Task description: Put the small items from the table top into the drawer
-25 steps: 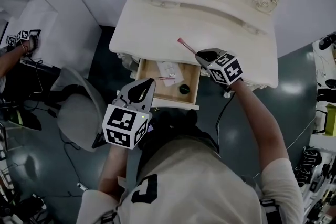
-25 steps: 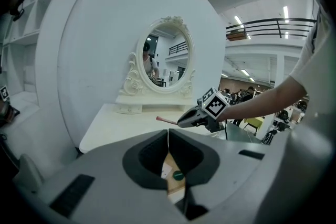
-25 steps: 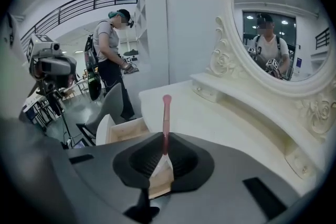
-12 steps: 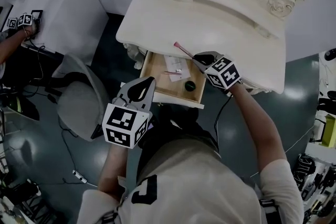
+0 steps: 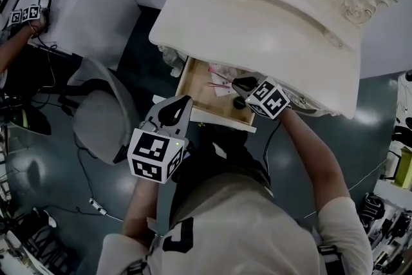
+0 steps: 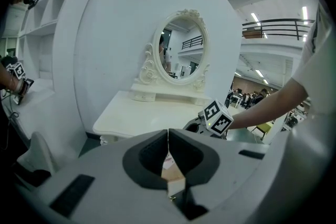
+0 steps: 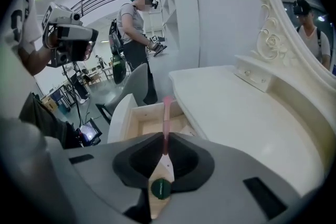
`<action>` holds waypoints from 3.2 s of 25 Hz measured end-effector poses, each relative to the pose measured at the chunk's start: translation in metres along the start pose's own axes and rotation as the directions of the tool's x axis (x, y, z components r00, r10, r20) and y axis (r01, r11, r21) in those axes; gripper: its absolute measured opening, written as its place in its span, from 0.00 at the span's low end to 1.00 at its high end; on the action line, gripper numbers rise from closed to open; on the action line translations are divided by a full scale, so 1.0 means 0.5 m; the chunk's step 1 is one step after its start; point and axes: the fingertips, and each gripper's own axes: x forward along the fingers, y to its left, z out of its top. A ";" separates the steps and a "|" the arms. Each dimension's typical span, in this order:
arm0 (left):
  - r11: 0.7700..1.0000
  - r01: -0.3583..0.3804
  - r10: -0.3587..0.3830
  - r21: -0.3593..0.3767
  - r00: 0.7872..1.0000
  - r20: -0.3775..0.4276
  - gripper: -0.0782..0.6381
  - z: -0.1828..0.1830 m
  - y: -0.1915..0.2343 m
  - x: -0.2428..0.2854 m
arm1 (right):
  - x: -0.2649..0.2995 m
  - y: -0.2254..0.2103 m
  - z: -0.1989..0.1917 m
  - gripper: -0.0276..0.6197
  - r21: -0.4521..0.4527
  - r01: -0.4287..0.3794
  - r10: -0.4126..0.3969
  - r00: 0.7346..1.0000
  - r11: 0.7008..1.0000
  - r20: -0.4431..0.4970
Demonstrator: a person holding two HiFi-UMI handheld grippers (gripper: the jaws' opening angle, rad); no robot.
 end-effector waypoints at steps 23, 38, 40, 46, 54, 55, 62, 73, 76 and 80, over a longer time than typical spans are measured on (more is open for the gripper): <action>0.999 -0.045 0.044 -0.008 0.995 -0.090 0.19 -0.065 0.052 0.025 | 0.156 0.084 -0.132 0.12 -0.050 -0.149 0.137 0.971 0.988 -0.194; 0.999 -0.054 0.053 -0.004 0.991 -0.122 0.19 -0.086 0.056 0.015 | 0.211 0.122 -0.178 0.12 -0.097 -0.169 0.140 0.958 0.981 -0.250; 0.998 -0.056 0.056 -0.003 0.991 -0.124 0.19 -0.089 0.056 0.011 | 0.214 0.120 -0.180 0.12 -0.100 -0.156 0.127 0.961 0.983 -0.245; 0.999 -0.045 0.046 0.008 0.992 -0.114 0.19 -0.079 0.053 0.009 | 0.202 0.114 -0.171 0.14 -0.090 -0.127 0.104 0.968 0.988 -0.227; 0.999 -0.005 0.008 0.032 0.997 -0.080 0.19 -0.045 0.043 0.018 | 0.088 0.052 -0.077 0.15 0.069 0.082 -0.080 0.996 0.994 -0.033; 0.999 0.001 0.002 0.036 0.997 -0.075 0.19 -0.039 0.040 0.021 | 0.066 0.045 -0.063 0.15 0.128 0.099 -0.100 0.995 0.987 0.002; 0.995 0.067 -0.063 0.073 0.997 -0.051 0.19 0.000 0.006 0.048 | -0.094 0.056 0.047 0.11 0.512 -0.046 -0.138 0.939 0.858 0.315; 0.965 0.201 -0.199 0.168 0.980 -0.031 0.19 0.053 -0.108 0.069 | -0.298 0.072 0.123 0.09 0.577 -0.134 -0.264 0.791 0.805 0.552; 0.957 0.221 -0.219 0.187 0.975 -0.034 0.19 0.061 -0.145 0.073 | -0.342 0.085 0.130 0.09 0.551 -0.140 -0.268 0.759 0.823 0.593; 0.942 0.251 -0.248 0.224 0.968 -0.041 0.19 0.067 -0.215 0.086 | -0.397 0.095 0.097 0.09 0.555 -0.134 -0.293 0.735 0.821 0.611</action>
